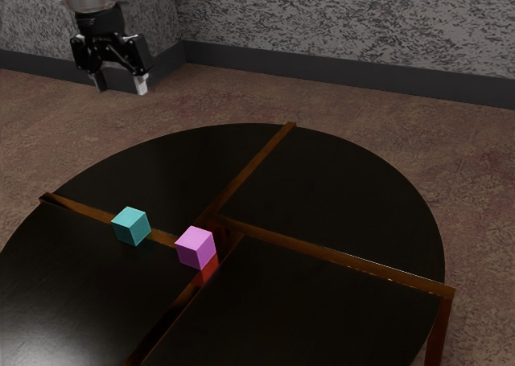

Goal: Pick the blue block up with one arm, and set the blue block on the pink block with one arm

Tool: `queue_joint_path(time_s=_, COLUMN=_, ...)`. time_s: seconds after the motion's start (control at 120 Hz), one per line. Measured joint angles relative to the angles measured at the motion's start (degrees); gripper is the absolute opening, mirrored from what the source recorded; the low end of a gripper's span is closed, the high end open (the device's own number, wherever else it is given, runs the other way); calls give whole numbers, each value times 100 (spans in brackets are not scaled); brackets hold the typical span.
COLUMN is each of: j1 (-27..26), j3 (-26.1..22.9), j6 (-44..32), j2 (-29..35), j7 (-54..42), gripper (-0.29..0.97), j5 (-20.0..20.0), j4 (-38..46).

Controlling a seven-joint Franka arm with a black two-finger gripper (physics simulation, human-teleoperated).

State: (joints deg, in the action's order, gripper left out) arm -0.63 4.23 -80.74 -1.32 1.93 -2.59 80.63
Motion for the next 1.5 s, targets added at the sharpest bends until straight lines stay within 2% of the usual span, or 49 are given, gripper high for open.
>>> queue_joint_path(time_s=0.183, j1=398, j3=-30, j6=114, j2=-8, j7=53, gripper=68, j5=-95, j4=-70)
queue_joint_path(time_s=0.275, j1=574, j3=-60, j6=448, j2=-24, j7=72, gripper=68, j5=-2, j4=-1163)
queue_joint_path(time_s=0.35, j1=618, j3=-61, j6=634, j2=-133, j7=90, gripper=68, j5=84, j4=-1492)
queue_joint_path(time_s=0.583, j1=44, j3=-18, j6=767, j2=-256, j7=133, gripper=68, j5=213, j4=-1572)
queue_joint_path(time_s=0.8, j1=256, j3=-27, j6=773, j2=-219, j7=148, gripper=68, j5=281, j4=-1515)
queue_joint_path(time_s=0.867, j1=381, j3=-168, j6=616, j2=100, j7=156, gripper=68, j5=285, j4=-882)
queue_joint_path(time_s=0.942, j1=482, j3=-310, j6=174, j2=522, j7=166, gripper=68, j5=289, j4=353)
queue_joint_path(time_s=1.092, j1=342, j3=-425, j6=-848, j2=993, j7=170, gripper=68, j5=324, j4=2041)
queue_joint_path(time_s=1.242, j1=357, j3=-562, j6=-1520, j2=1194, j7=146, gripper=68, j5=497, j4=2750)
queue_joint_path(time_s=1.375, j1=631, j3=-545, j6=-1969, j2=1205, j7=97, gripper=68, j5=860, j4=3209)
queue_joint_path(time_s=1.5, j1=912, j3=-522, j6=-2478, j2=1146, j7=-105, gripper=68, j5=1024, j4=3566)
